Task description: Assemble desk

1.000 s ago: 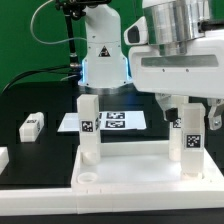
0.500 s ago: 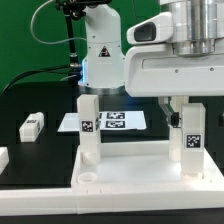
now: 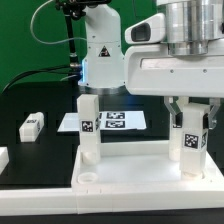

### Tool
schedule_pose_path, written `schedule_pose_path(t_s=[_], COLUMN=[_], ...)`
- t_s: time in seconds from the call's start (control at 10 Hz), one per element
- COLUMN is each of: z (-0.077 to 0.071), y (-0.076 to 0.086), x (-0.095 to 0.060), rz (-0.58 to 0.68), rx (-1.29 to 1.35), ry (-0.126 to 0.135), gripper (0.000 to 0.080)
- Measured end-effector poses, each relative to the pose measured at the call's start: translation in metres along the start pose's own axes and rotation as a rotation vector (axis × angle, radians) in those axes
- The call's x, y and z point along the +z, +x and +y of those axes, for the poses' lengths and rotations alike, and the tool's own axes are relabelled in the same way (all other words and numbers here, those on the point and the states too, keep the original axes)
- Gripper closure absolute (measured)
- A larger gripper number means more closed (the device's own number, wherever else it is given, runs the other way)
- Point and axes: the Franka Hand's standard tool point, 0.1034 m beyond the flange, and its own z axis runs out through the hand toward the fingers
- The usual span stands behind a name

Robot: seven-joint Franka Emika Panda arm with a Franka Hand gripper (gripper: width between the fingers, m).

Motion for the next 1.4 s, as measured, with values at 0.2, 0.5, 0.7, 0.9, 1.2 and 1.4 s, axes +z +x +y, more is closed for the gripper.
schedule_pose_path(t_s=[0.2, 0.5, 0.7, 0.9, 1.2, 1.4], z=[0.003, 0.009, 0.011, 0.011, 0.006, 0.004], y=[0.003, 0.005, 0.004, 0.003, 0.000, -0.006], x=[0.001, 0.002, 0.002, 0.003, 0.000, 0.002], rz=[0.004, -0.045, -0.048, -0.047, -0.042, -0.043], rx=[0.296, 0.787, 0.882, 0.854, 0.411, 0.292], ry=[0.002, 0.033, 0.036, 0.034, 0.044, 0.043], gripper=[0.0502, 0.0502, 0.0502, 0.0287, 0.0159, 0.0151])
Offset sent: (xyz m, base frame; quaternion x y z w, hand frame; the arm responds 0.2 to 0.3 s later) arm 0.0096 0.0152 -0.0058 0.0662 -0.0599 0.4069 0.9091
